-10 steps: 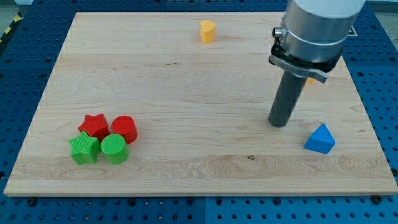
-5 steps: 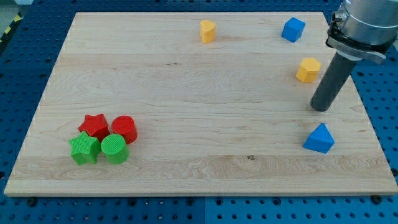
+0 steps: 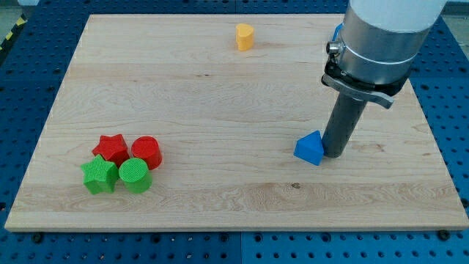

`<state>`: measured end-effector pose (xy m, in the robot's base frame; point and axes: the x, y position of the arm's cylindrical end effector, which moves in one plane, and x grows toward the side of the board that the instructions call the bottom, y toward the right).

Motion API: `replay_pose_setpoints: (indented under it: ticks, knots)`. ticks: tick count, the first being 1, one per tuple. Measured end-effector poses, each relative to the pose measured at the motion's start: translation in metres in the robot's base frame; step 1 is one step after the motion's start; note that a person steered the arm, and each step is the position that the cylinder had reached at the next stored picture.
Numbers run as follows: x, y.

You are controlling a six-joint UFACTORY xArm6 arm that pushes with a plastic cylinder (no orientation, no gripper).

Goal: Push the blue triangle diagonally to the bottom left of cube

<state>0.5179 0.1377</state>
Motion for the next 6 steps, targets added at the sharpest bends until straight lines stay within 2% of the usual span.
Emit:
replay_pose_setpoints:
  ticks: [2,3,4,5,6]
  knots:
    - [0.024,-0.008]
    - [0.002,-0.043]
    - [-0.059,-0.07]
    - [-0.052,-0.065]
    - [-0.009,-0.067]
